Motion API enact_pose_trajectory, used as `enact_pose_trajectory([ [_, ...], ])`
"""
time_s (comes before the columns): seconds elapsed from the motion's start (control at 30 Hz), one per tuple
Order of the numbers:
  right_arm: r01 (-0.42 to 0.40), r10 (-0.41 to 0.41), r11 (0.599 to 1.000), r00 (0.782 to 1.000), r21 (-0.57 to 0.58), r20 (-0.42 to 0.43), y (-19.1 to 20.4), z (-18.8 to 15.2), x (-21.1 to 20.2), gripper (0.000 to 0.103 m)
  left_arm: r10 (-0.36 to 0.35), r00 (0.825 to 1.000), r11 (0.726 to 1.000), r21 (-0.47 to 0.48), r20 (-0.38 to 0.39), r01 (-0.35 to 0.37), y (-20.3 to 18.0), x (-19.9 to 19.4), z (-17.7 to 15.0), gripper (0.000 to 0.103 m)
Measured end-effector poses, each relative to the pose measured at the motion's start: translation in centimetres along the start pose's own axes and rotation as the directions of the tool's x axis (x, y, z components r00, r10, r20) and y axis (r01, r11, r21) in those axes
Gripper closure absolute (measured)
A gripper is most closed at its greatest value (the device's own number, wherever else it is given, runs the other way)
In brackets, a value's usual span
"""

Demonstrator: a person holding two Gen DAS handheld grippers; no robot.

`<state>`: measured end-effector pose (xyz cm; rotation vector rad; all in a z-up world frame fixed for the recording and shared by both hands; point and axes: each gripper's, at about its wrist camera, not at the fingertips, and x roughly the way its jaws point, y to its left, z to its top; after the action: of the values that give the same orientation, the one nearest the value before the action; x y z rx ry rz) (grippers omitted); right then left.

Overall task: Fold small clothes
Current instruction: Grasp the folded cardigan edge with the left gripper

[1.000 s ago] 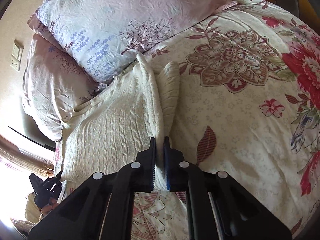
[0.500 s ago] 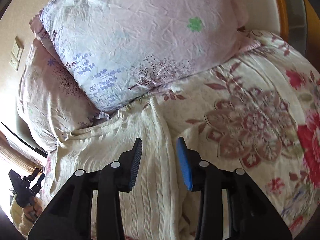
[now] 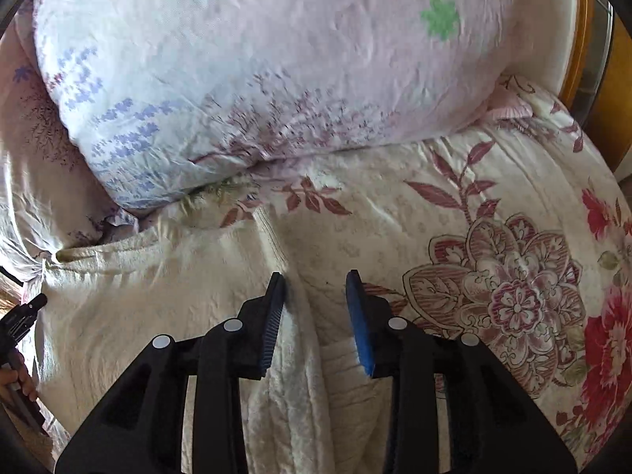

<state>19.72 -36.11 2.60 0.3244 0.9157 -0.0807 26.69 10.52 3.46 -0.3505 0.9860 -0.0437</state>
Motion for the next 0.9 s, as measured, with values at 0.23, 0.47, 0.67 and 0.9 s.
enact_pose_trajectory([
  [0.23,-0.188,0.189,0.981,0.982,-0.047,0.013,2.2,-0.4,-1.6,0.067,-0.036,0.999,0.999,0.003,-0.003,0.036,1.1,-2.1,-1.5,0.038],
  [0.47,-0.082,0.077,0.995,0.991,-0.05,-0.106,3.2,-1.6,1.5,0.066,0.0,0.999,1.0,0.016,-0.05,0.001,1.6,-1.0,-2.6,0.038],
  [0.67,-0.132,0.13,0.982,0.991,-0.138,-0.029,9.3,-2.1,-2.2,0.015,-0.131,0.989,0.99,-0.07,-0.069,0.126,3.6,-1.8,-2.9,0.04],
  [0.9,-0.087,0.081,0.959,0.996,-0.271,-0.034,18.1,-5.6,-2.9,0.001,-0.214,0.972,0.975,-0.077,-0.094,0.207,3.5,-1.5,-3.0,0.047],
])
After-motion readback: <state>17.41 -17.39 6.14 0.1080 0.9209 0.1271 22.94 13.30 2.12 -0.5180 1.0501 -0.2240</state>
